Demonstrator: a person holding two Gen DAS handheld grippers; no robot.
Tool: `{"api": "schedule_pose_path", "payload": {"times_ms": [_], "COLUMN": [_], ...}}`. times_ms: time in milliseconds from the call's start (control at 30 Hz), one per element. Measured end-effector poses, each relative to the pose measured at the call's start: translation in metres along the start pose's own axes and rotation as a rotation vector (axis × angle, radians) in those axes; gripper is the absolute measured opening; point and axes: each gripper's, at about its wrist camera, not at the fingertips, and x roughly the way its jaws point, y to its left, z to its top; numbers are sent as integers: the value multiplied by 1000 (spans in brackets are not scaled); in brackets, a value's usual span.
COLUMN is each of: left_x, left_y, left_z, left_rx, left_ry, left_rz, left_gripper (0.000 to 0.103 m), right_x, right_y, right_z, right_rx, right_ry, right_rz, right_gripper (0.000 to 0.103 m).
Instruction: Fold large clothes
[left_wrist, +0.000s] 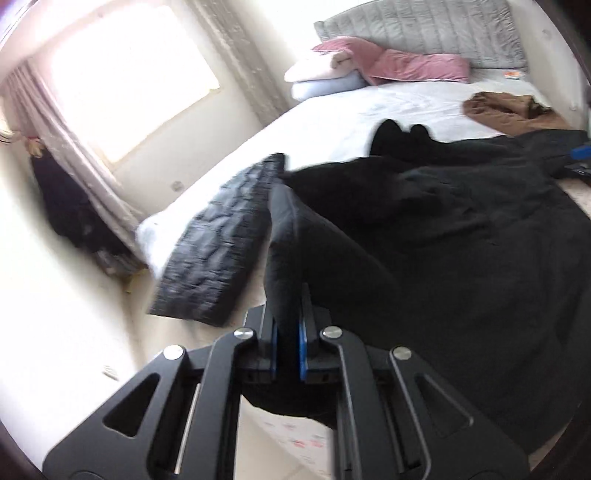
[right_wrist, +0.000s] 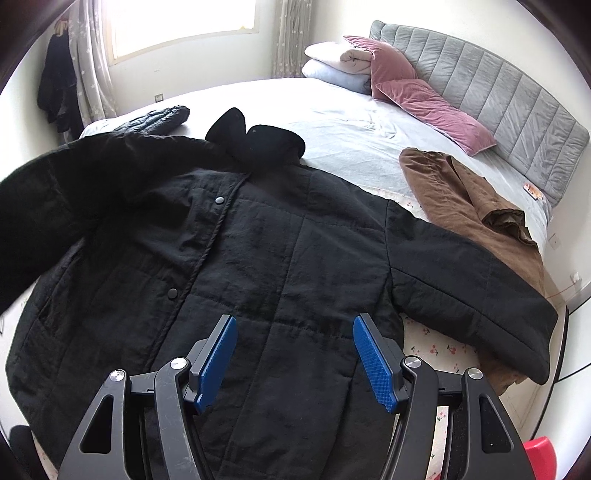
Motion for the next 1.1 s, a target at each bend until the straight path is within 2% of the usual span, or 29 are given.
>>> {"api": "schedule_pose_path", "payload": {"times_ms": [200, 233, 300, 400, 433, 467, 500, 567, 633, 667, 700, 733, 800, 900, 1000, 1100], "left_x": [98, 118, 157, 214, 231, 250, 263, 271, 269, 267, 267, 264, 261, 269, 290, 318], "left_y": [123, 141, 170, 196, 199, 200, 197, 182, 167, 155, 143, 127, 85, 14, -57, -114], "left_z": [42, 44, 41, 29, 23, 17, 11, 4, 6, 12, 24, 36, 60, 102, 139, 170], "left_rx": [-61, -85, -156, -260, -294, -313, -323, -346, -372, -369, -359, -340, -291, -222, -166, -166], "left_ry": [100, 121, 174, 248, 267, 292, 325, 348, 290, 267, 241, 209, 168, 151, 157, 158], "left_rz": [332, 363, 377, 401, 411, 440, 482, 552, 504, 474, 442, 389, 249, -10, -183, -331], "left_gripper": [9, 9, 9, 11, 13, 27, 46, 50, 56, 62, 68, 70, 74, 74, 74, 74], "right_x": [27, 31, 39, 52, 58, 63, 70, 82, 95, 102, 109, 116, 134, 171, 212, 251], "right_y": [-7, -8, -11, -13, -13, -12, -12, -11, -12, -13, -14, -14, -16, -18, -23, -30], "right_z": [1, 2, 3, 4, 6, 7, 10, 17, 29, 36, 47, 58, 84, 128, 169, 202], "right_rx": [25, 27, 35, 33, 25, 17, 9, -3, -26, -36, -45, -48, -45, -53, -58, -26], "right_ry": [54, 57, 68, 95, 105, 115, 126, 142, 146, 144, 139, 131, 111, 89, 79, 75], "right_rz": [-32, -40, -53, -69, -79, -85, -88, -86, -78, -76, -75, -67, -24, 44, 88, 131], "right_gripper": [66, 66, 66, 66, 66, 66, 66, 66, 66, 66, 67, 67, 67, 67, 68, 70]}}
